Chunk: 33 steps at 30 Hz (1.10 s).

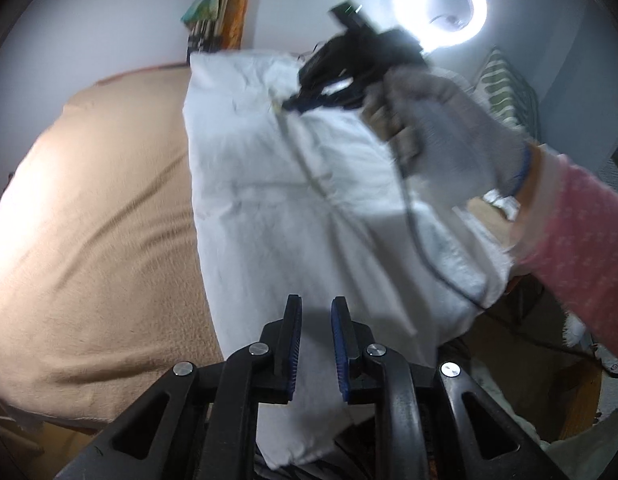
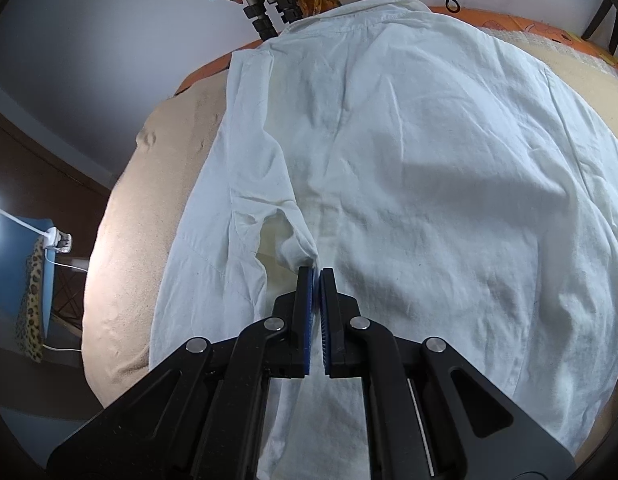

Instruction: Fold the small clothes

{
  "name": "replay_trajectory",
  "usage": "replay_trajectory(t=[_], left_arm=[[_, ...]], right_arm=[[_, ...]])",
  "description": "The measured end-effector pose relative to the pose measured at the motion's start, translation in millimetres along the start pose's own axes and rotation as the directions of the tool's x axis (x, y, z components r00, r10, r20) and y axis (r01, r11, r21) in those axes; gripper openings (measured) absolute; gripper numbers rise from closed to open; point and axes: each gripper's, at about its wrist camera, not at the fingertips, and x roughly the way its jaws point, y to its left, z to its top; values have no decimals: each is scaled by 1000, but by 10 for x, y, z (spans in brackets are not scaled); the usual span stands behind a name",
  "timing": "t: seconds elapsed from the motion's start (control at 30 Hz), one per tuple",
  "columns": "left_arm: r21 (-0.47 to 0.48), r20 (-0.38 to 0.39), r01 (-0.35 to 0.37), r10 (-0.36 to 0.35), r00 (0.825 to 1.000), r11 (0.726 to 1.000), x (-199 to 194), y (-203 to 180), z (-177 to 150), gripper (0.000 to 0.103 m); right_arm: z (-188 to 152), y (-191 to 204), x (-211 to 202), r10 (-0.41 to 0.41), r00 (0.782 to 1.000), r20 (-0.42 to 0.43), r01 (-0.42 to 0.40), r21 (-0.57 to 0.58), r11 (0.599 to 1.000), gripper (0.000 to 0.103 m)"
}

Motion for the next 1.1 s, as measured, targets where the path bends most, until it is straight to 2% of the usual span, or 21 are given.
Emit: replay_trajectory(t=[0.03,0.1,0.17,0.23,0.33,0.4,0.47,0.63,0.77,0.87,1.1], left_arm=[[1,-13,-1,1,1000,1000,52,13,-16,14],[12,-30,-11,12,999,1000,126,20,-58,14],[36,-25,-23,24,999,999,164,2,-93,14],[62,-27,-32,34,999,998,172,-20,-97,14],[40,-43,-27,29,999,999,145,-10,-47,16],[28,-12,-23,23,1000,999,73,-29,11,24],[31,18,-20,19,1000,999,-13,-84,83,25],[35,66,30,-32,997,999,-147,-275,247,30],[37,68,75,-77,995,997,-143,-469,324,44],[45,58,88,-91,994,995,-89,-629,384,58],[64,40,108,-111,993,992,165,-931,475,60]], right_arm=[[-8,-17,-29,9,1000,1,-9,2,1000,16],[-22,-46,-113,14,1000,20,-14,4,1000,41],[-32,-70,-232,27,998,51,-27,-5,1000,45],[-55,-109,-353,47,997,66,-46,-5,999,45],[-109,-211,-557,60,994,92,-61,7,998,45],[-160,-319,-731,65,991,113,-67,17,998,45],[-219,-452,-927,67,988,136,-71,23,997,45],[-361,-918,-1418,5,982,190,-17,60,998,45],[-509,-1418,-1783,-39,975,219,13,118,993,45],[-652,-1779,-2044,-89,969,230,54,156,986,45],[-1045,-2584,-2503,-224,955,194,179,227,957,45]])
